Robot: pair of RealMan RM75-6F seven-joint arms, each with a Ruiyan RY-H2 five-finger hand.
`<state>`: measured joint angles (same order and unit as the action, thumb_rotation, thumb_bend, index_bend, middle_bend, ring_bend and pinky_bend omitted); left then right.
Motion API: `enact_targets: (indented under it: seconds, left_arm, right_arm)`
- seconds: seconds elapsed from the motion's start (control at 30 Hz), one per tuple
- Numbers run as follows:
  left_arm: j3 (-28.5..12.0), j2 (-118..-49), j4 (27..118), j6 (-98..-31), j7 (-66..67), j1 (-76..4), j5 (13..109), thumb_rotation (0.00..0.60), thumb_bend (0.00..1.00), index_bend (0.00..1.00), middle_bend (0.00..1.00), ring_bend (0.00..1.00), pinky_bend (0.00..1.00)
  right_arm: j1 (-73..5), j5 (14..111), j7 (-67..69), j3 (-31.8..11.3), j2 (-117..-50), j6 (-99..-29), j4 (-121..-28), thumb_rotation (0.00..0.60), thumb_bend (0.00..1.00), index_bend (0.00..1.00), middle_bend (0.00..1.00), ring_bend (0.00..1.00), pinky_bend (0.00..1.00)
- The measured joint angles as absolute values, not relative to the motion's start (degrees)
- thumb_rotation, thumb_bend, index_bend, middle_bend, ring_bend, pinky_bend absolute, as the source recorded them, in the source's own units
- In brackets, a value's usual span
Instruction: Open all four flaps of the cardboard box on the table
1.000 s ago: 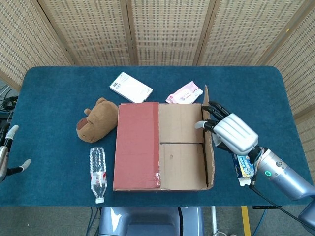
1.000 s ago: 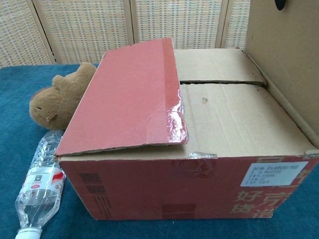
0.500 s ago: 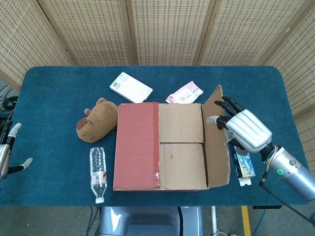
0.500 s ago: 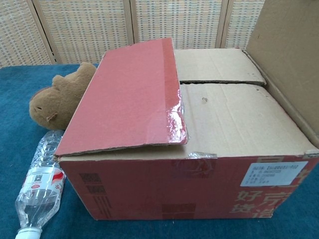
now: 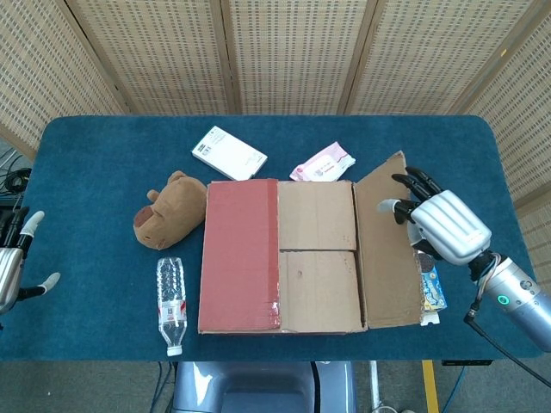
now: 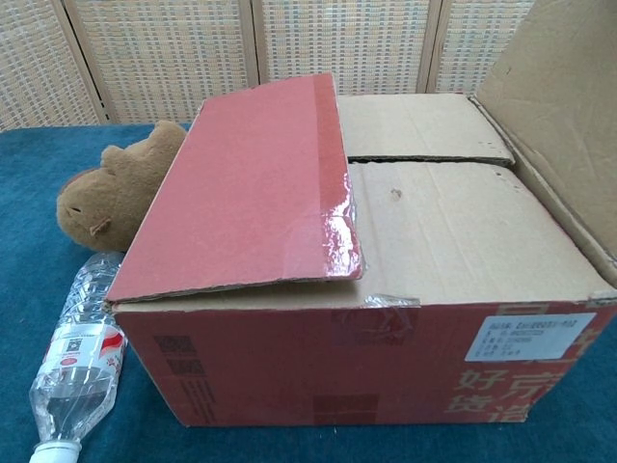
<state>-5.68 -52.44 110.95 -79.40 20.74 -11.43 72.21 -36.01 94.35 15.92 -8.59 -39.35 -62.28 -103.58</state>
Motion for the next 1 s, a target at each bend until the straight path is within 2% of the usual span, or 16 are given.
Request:
enact_targets:
  seconds: [0.6, 0.8, 1.0]
  left_arm:
    - [-6.44, -49.85, 111.44, -76.97, 20.37, -14.25, 75.71, 0.514, 0.24, 0.02, 0.0, 0.0, 0.0]
    - [-6.9, -47.46, 112.31, -72.58, 17.19, -17.09, 78.35, 0.514, 0.24, 0.02, 0.0, 0.0, 0.0]
    - [-7.68, -44.46, 112.64, -67.57, 11.98, -20.99, 82.62, 0.515, 0.25, 0.02, 0.0, 0.0, 0.0]
  right_arm:
    - [-34.07, 94.16, 18.18, -8.3, -39.97, -63.89, -101.15, 0.6, 1.0, 0.3, 0.48, 0.11, 0.04]
    - [-32.82, 93.15, 16.25, -8.29, -41.27, -65.28, -100.82, 0.6, 1.0, 0.29, 0.34, 0.08, 0.04]
    - [-31.09, 91.3, 12.78, -8.22, -42.92, -66.92, -101.31, 0.6, 1.0, 0.2, 0.18, 0.0, 0.04]
